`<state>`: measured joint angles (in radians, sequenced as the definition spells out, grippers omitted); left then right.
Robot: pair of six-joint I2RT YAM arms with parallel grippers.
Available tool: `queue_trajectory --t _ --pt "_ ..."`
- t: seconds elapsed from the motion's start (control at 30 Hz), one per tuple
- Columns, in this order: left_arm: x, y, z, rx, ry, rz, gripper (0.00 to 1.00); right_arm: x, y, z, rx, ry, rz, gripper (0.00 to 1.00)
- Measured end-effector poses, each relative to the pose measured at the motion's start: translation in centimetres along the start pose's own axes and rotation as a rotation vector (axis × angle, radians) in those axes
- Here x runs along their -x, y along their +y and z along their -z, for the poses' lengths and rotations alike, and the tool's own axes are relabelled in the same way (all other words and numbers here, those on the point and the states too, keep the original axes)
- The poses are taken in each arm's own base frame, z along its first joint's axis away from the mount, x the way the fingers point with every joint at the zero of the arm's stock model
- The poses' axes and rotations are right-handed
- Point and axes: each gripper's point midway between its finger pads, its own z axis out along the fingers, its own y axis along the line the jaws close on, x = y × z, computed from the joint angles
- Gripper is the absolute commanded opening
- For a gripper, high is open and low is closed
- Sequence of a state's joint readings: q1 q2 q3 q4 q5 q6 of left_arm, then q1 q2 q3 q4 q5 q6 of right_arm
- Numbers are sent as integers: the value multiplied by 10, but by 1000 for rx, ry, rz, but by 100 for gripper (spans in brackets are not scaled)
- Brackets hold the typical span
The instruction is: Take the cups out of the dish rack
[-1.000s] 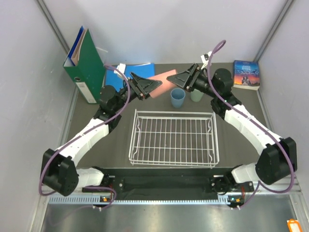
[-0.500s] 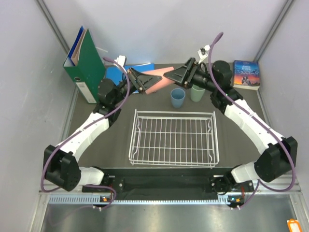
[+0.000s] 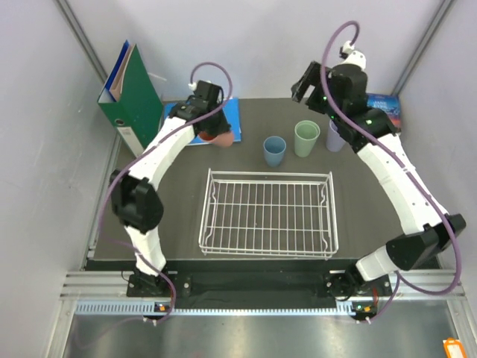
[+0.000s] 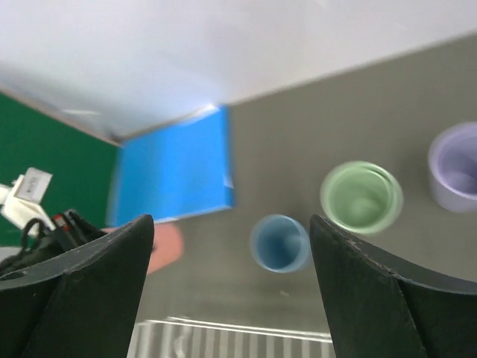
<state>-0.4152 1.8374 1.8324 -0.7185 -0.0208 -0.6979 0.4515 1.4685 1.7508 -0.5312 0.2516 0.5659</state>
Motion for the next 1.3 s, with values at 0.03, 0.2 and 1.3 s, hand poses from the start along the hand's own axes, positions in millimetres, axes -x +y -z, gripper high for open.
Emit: queue_trajectory --t 0.03,0.2,1.3 --pt "-12 17 -14 81 39 -31 0 -10 -10 -5 -45 24 24 84" --pt "-51 66 -48 331 186 -193 0 -46 -41 -15 -174 120 115 83" --pt "-97 53 -109 333 294 -335 37 -91 -64 -21 -232 229 178 84"
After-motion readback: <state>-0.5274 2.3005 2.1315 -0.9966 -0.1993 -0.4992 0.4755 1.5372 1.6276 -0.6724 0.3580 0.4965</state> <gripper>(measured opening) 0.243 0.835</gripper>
